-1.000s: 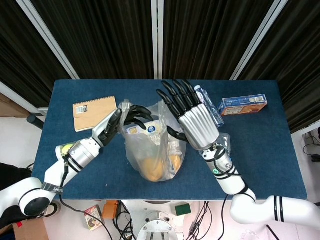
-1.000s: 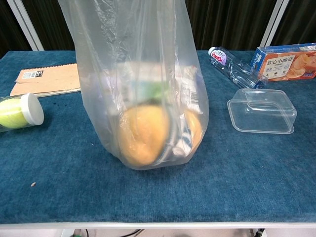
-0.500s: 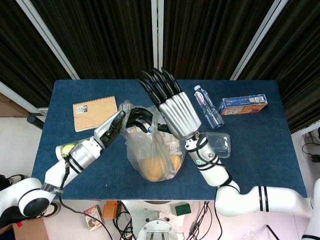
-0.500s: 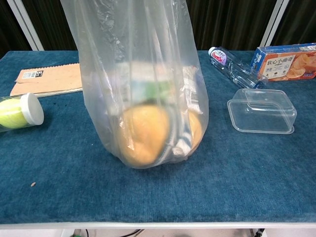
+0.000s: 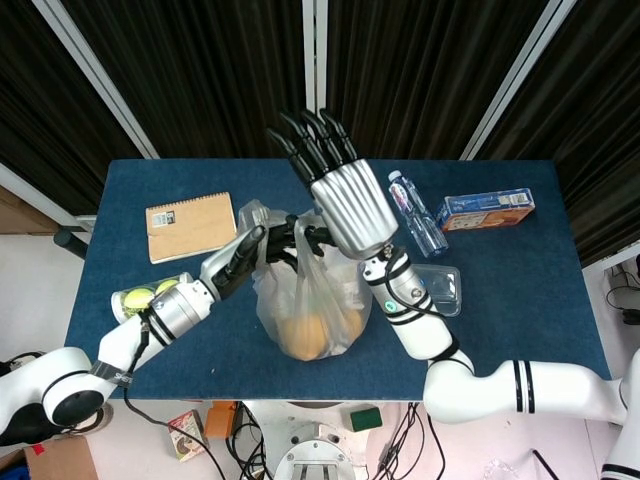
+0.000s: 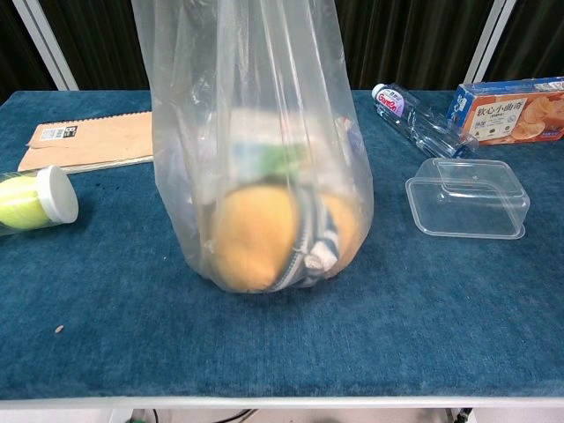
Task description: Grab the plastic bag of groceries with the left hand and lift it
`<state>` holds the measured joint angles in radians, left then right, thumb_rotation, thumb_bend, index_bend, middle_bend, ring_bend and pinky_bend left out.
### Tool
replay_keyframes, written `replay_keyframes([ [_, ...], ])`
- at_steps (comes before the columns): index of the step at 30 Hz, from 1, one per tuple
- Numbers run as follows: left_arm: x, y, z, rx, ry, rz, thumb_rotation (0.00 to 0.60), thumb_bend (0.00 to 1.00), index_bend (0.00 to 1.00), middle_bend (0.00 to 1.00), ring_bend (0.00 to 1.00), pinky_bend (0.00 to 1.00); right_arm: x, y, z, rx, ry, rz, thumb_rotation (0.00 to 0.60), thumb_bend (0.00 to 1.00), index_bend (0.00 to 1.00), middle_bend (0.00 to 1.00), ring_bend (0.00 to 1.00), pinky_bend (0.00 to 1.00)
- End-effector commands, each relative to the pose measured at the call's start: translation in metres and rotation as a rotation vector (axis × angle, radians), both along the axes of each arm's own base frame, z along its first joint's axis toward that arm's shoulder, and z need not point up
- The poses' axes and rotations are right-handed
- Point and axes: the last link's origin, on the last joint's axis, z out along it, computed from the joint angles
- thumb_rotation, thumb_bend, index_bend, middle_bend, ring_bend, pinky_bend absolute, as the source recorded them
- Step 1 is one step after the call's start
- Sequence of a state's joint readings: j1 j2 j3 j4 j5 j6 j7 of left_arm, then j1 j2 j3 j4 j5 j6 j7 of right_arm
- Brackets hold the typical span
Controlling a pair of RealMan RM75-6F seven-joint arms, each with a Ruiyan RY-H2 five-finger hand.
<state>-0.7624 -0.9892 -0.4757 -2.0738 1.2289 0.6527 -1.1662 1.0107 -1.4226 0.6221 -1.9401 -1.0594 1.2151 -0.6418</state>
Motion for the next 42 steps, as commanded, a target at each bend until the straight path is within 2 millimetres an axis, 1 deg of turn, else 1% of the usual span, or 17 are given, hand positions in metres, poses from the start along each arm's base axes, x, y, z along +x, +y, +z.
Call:
replay_keyframes([
  [1,0.004,0.007,-0.002,0.014,-0.019,0.01,0.037,0.0,0.29,0.33,0.24,0.4,0.002,0.0,0.003,-0.002,-0.005,0.003,0.6,0.15,0.0,0.0,0.0,0.0],
  [7,0.011,0.015,-0.006,0.028,-0.027,0.015,0.038,0.0,0.28,0.32,0.24,0.39,0.001,-0.002,0.006,-0.012,-0.004,0.002,0.6,0.16,0.0,0.0,0.0,0.0],
  [10,0.016,0.013,-0.009,0.016,-0.033,0.01,0.036,0.0,0.28,0.32,0.24,0.39,0.002,-0.004,0.006,-0.024,0.008,0.005,0.6,0.15,0.0,0.0,0.0,0.0],
  [14,0.025,0.012,-0.011,0.019,-0.051,-0.006,0.033,0.0,0.27,0.32,0.24,0.33,0.005,-0.009,0.009,-0.038,0.014,0.004,0.6,0.15,0.0,0.0,0.0,0.0],
  [20,0.032,0.022,-0.017,0.043,-0.031,0.002,0.032,0.0,0.26,0.3,0.24,0.31,0.008,-0.011,0.011,-0.041,0.006,0.012,0.6,0.16,0.0,0.0,0.0,0.0],
  [23,0.036,0.025,-0.019,0.049,-0.051,0.022,0.034,0.0,0.26,0.3,0.24,0.31,0.01,-0.012,0.014,-0.047,0.0,0.018,0.6,0.16,0.0,0.0,0.0,0.0],
  [32,0.041,0.01,-0.026,-0.035,-0.054,-0.007,0.034,0.0,0.26,0.31,0.24,0.32,0.015,-0.021,0.017,-0.068,0.022,0.012,0.6,0.15,0.0,0.0,0.0,0.0],
  [37,0.044,0.005,-0.024,-0.078,-0.074,-0.018,0.039,0.0,0.27,0.31,0.24,0.33,0.016,-0.025,0.017,-0.069,0.028,-0.008,0.6,0.15,0.0,0.0,0.0,0.0],
  [40,0.043,0.004,-0.019,-0.085,-0.085,-0.023,0.035,0.0,0.29,0.34,0.25,0.36,0.013,-0.027,0.019,-0.069,0.019,-0.022,0.6,0.15,0.0,0.0,0.0,0.0],
  [42,0.041,0.004,-0.015,-0.082,-0.091,-0.023,0.035,0.0,0.32,0.39,0.29,0.4,0.01,-0.028,0.02,-0.068,0.013,-0.032,0.6,0.15,0.0,0.0,0.0,0.0],
])
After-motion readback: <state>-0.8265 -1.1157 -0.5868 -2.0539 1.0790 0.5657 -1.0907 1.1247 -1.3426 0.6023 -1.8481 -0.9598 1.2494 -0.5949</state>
